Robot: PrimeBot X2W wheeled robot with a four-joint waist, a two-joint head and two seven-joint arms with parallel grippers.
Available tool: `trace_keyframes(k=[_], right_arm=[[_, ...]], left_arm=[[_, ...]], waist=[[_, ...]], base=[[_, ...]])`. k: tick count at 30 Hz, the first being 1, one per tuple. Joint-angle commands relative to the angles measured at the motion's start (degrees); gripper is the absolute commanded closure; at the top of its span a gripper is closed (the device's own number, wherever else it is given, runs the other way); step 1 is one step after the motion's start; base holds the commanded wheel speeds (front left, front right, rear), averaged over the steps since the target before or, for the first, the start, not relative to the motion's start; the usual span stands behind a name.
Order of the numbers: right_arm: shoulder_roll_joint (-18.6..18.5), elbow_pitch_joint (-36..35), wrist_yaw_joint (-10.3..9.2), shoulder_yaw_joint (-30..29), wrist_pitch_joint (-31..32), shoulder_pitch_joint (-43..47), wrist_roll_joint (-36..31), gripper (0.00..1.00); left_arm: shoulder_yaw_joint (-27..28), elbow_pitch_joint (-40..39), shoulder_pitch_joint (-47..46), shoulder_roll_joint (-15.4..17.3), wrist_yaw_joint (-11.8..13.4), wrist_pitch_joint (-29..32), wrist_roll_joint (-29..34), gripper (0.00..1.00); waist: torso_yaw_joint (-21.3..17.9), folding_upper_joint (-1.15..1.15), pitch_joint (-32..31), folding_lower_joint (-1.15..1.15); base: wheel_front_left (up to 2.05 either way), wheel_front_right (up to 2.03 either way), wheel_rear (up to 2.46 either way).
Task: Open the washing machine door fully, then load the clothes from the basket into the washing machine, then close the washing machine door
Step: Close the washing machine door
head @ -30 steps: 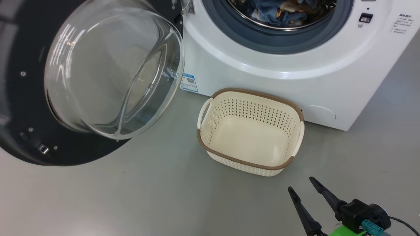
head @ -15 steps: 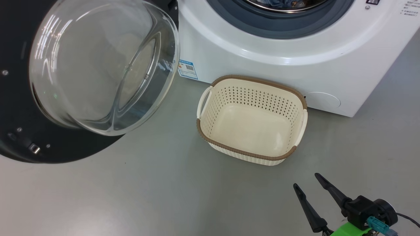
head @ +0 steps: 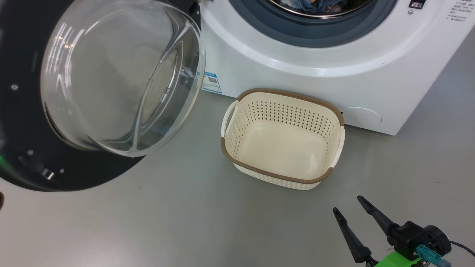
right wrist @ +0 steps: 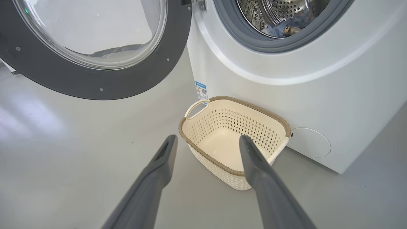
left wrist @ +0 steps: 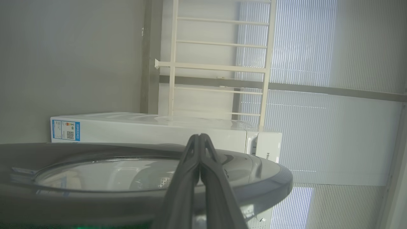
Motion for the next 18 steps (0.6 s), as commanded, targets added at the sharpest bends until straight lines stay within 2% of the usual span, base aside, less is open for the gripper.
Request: trace_keyframes(k=[1,7,11,18], right_arm=[[-0.5,-1.1,0.51,1.2,-0.3,-0.6,-0.5,0.0],[0.2,-1.1,0.51,0.9,-0.3,-0.4,-0.5,0.0],[0.9,-1.1,0.51,1.0,-0.3,-0.3,-0.5,0.0],[2.3,-1.4,0.51,0.6,-0.3,-0.3,-0.5,0.0]], left_arm=[[0.0,-2.0,1.4,2.0,-0.3,2.1,-0.1,1.0],[-2.3,-6.3,5.4,-0.2,-0.3,8.9,0.2,1.0],[-3.4,-9.6,7.7,-1.9,-0.3,10.8,0.5,1.0],[-4.6,-20.2,13.1,-5.5,0.7,14.8,-0.9,1.0]], waist=[[0.1,0.0,-0.2,0.0],[0.3,0.0,-0.8,0.0],[0.2,0.0,-1.3,0.0],[-1.0,0.0,-2.0,0.0]], base=[[0.0,0.0,0.0],[0.0,0.0,0.0],[0.0,0.0,0.0],[0.0,0.0,0.0]])
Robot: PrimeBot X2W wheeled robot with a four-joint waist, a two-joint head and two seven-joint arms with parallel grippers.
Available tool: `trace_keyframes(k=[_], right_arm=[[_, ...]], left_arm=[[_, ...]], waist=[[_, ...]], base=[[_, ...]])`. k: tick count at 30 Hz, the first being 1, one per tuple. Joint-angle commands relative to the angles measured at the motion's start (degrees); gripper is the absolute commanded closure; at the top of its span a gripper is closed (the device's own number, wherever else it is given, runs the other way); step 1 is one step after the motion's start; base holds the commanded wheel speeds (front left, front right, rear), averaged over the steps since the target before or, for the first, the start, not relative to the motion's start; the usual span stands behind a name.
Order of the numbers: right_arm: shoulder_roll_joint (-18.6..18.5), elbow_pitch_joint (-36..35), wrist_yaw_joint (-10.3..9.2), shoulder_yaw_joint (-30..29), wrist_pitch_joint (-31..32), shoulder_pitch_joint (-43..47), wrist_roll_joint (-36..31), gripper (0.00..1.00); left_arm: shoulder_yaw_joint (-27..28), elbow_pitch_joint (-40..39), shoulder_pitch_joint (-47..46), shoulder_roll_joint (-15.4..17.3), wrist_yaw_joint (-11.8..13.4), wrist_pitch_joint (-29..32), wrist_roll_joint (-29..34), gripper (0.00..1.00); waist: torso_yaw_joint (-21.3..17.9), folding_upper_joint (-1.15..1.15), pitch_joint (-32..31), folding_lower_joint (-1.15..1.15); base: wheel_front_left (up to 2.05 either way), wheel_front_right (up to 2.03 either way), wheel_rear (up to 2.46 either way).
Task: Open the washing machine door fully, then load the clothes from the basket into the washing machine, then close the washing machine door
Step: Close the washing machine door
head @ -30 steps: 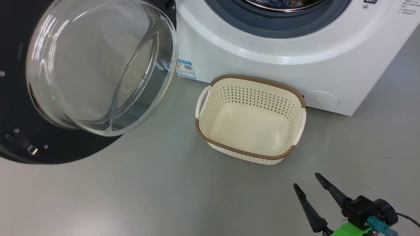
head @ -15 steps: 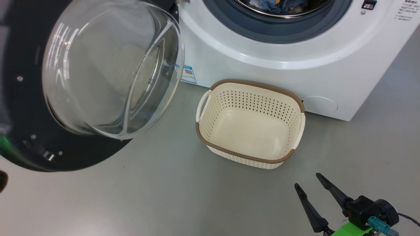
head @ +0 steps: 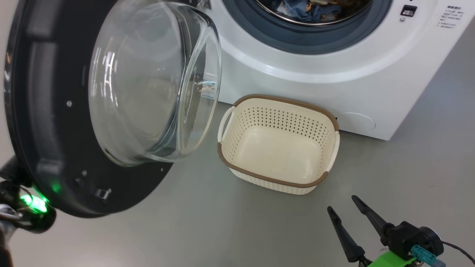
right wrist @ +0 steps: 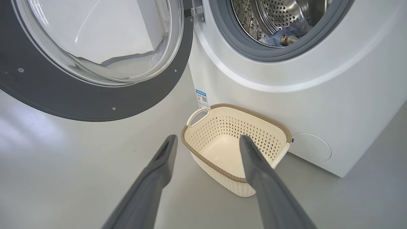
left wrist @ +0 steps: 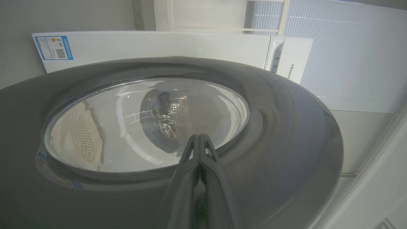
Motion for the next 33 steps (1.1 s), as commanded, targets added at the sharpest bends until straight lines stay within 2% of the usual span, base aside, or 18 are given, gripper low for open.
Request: trace_keyframes(k=[1,10,15,18,25,33], right_arm=[[0.3,-1.5,0.51,0.7,-0.3,-0.3,-0.4,0.0],[3.4,-1.6,0.51,-0.4,-0.3,0.3,-0.4,0.0],[4.6,-1.6,0.51,-0.4,-0.3,0.3,-0.4,0.0],[5.1,-1.6,0.51,-0.6,-0.3,0.3,-0.3,0.0],[6.2,-1.5,0.51,0.2,-0.3,0.3,-0.3,0.0],[6.9,-1.1,0.51,0.5,-0.3,0.5,0.1,0.0]], left_arm=[[0.8,-3.9,1.2,1.4,0.5,1.2,-0.7,1.0],[-1.4,-24.3,9.6,-5.2,4.8,0.2,-0.1,1.0],[-4.9,-34.2,13.0,-8.4,7.5,-2.1,1.3,1.0],[-7.7,-37.7,13.6,-9.5,8.1,-4.9,1.5,1.0],[-15.2,-38.2,12.7,-10.1,7.7,-11.4,-0.4,1.0],[-22.2,-31.8,8.1,-10.2,4.6,-19.0,-2.2,1.0]], waist=[[-0.5,0.0,-0.2,0.0],[-3.3,0.0,-2.2,0.0],[-5.2,0.0,-3.3,0.0],[-6.4,0.0,-3.8,0.0],[-10.2,0.0,-5.1,0.0],[-16.6,0.0,-6.2,0.0]], base=[[0.0,0.0,0.0],[0.0,0.0,0.0],[0.0,0.0,0.0],[0.0,0.0,0.0],[0.0,0.0,0.0],[0.0,0.0,0.0]])
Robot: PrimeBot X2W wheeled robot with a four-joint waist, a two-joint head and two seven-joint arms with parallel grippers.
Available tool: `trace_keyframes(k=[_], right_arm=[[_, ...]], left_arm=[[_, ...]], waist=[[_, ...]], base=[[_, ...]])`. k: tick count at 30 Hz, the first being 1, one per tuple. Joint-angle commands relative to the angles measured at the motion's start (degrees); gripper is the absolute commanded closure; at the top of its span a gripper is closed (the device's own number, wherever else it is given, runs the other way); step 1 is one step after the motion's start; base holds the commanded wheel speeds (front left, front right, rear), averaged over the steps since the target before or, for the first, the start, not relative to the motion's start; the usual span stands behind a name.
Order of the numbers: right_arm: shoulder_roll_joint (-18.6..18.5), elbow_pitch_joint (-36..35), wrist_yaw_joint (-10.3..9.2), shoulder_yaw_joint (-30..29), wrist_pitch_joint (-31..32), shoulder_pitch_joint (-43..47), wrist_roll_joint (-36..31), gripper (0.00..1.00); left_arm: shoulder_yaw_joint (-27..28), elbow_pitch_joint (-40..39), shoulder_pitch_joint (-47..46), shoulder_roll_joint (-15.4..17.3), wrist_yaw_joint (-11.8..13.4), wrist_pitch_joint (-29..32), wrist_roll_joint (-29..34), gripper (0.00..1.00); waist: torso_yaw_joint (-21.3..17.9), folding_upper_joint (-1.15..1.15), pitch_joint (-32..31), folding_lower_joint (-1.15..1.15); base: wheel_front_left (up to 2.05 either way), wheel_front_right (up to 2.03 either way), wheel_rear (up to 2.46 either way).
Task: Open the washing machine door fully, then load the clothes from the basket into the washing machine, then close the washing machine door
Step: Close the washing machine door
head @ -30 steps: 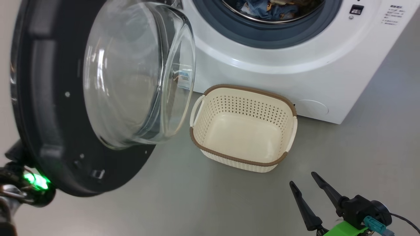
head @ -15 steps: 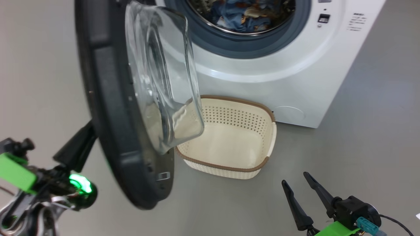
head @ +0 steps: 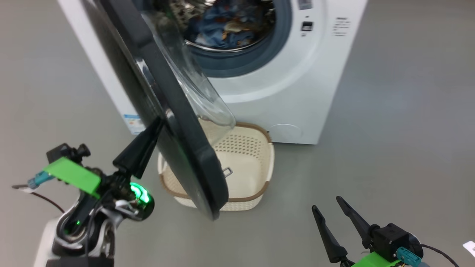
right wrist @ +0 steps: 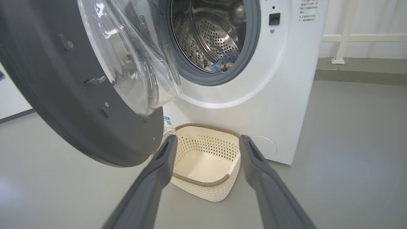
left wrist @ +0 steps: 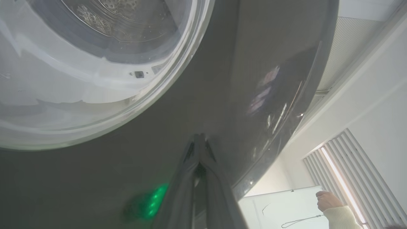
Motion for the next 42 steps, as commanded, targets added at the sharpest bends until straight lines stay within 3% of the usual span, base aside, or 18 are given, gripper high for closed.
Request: trace_keyframes(k=[1,11,20,29,42], right_arm=[[0.1,-1.1,0.51,1.7,-0.3,0.2,0.0,0.0],[0.0,-0.6,0.51,3.7,-0.3,-0.8,0.4,0.0],[0.0,0.0,0.51,6.1,-0.3,-2.4,0.9,0.0],[0.1,0.0,0.51,6.7,-0.3,-3.7,0.9,0.0],[0.1,0.6,0.51,6.5,-0.3,-4.2,0.8,0.0]], left_arm=[[0.9,-0.8,-3.1,0.6,-0.7,-0.3,-0.7,1.0],[-3.8,17.1,-14.8,0.5,-4.6,-8.7,0.9,1.0],[-3.7,32.9,-26.4,0.6,-5.6,-16.0,6.1,1.0],[-2.4,36.6,-33.5,0.7,-5.6,-19.4,8.6,1.0],[-3.5,39.6,-34.6,0.6,-5.6,-22.5,11.6,1.0]], waist=[[-3.2,0.0,-0.9,0.0],[-9.9,0.0,-1.1,0.0],[-15.4,0.0,0.5,0.0],[-18.2,0.0,3.0,0.0],[-17.2,0.0,2.4,0.0]], base=[[0.0,0.0,0.0],[0.0,0.0,0.0],[0.0,0.0,0.0],[0.0,0.0,0.0],[0.0,0.0,0.0]])
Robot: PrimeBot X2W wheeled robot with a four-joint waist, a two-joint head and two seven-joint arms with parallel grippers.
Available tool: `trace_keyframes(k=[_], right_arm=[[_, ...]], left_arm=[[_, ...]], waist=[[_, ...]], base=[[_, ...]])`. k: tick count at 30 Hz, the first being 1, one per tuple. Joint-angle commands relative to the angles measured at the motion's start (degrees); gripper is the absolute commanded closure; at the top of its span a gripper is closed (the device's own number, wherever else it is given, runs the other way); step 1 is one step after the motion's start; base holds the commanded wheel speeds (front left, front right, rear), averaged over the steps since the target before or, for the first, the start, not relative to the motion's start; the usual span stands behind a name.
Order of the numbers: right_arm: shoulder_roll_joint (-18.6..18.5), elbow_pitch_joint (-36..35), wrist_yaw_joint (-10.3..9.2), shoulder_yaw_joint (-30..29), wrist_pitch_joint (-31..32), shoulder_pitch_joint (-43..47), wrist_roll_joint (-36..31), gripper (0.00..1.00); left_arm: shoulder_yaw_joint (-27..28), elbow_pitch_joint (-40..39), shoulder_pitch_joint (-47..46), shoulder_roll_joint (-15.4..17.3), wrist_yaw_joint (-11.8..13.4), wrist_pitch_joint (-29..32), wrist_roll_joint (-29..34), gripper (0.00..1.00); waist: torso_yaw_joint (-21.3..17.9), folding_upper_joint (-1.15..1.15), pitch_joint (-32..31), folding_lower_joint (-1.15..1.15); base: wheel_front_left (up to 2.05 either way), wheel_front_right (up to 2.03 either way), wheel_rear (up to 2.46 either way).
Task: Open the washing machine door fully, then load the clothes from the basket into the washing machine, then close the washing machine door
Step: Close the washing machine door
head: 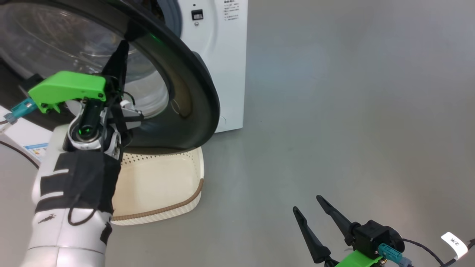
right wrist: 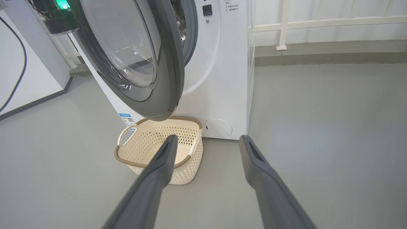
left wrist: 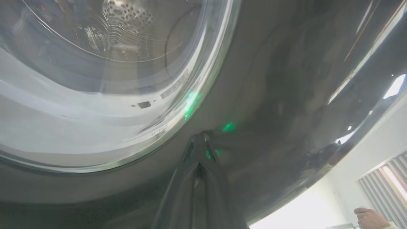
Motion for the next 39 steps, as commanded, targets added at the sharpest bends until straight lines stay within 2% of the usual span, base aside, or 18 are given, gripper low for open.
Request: trace_keyframes(k=[1,5,9,10,13,14,15,17,19,25,31,39], right_arm=[[0.0,-1.1,0.51,1.2,-0.3,-1.5,0.3,0.0],[-0.1,-1.3,0.51,0.2,-0.3,-1.2,0.4,0.0],[0.1,-1.8,0.51,-1.4,-0.3,-0.8,0.3,0.0],[0.1,-1.8,0.51,-1.8,-0.3,-0.7,0.2,0.0],[0.3,-2.1,0.51,-3.0,-0.3,-0.1,0.1,0.0],[0.4,-2.2,0.51,-3.4,-0.3,0.1,0.0,0.0],[0.4,-2.2,0.51,-3.8,-0.3,0.4,0.0,0.0],[0.5,-2.4,0.51,-4.6,-0.3,0.7,-0.1,0.0],[0.5,-2.7,0.51,-5.3,-0.3,1.3,-0.3,0.0],[0.3,-3.1,0.51,-6.4,-0.3,2.6,-0.6,0.0],[0.3,-3.8,0.51,-6.7,-0.3,3.3,-0.7,0.0],[0.5,-4.2,0.51,-7.2,-0.3,3.7,-0.9,0.0]], left_arm=[[0.7,-1.5,-0.8,1.8,-0.6,-0.1,0.8,1.0],[-2.9,-2.8,1.7,2.9,-0.6,1.0,4.5,1.0],[-7.5,-6.0,5.2,5.4,-0.6,-1.5,10.8,0.98],[-8.3,-7.0,6.4,6.0,-0.6,-2.7,12.1,0.83],[-11.2,-9.7,10.8,8.7,-0.6,-7.5,17.7,0.22],[-11.8,-10.1,12.5,9.5,-0.6,-9.6,19.5,0.05],[-12.5,-10.5,14.1,10.2,-0.6,-11.4,21.3,0.0],[-13.9,-11.3,17.3,11.5,-0.2,-14.7,25.0,0.0],[-15.1,-12.2,20.5,12.5,1.2,-17.7,28.7,0.0],[-16.6,-16.6,30.5,15.2,8.1,-20.9,41.0,0.0],[-12.0,-25.0,42.5,15.2,12.2,-21.0,50.6,0.0],[-7.7,-32.8,54.3,13.6,15.1,-21.0,60.5,0.0]], waist=[[0.7,0.0,-0.7,0.0],[2.2,0.0,-1.5,0.0],[3.8,0.0,-2.1,0.0],[4.2,0.0,-2.4,0.0],[5.4,0.0,-3.3,0.0],[5.8,0.0,-3.6,0.0],[6.3,0.0,-3.9,0.0],[7.2,0.0,-4.5,0.0],[8.3,0.0,-5.1,0.0],[10.7,0.0,-7.3,0.0],[11.4,0.0,-8.4,0.0],[10.9,0.0,-9.2,0.0]], base=[[0.0,0.0,0.0],[0.0,0.0,0.0],[0.0,0.0,0.0],[0.0,0.0,0.0],[0.0,0.0,0.0],[0.0,0.0,0.0],[0.0,0.0,0.0],[0.0,0.0,0.0],[0.0,0.0,0.0],[0.0,0.0,0.0],[0.0,0.0,0.0],[0.0,0.0,0.0]])
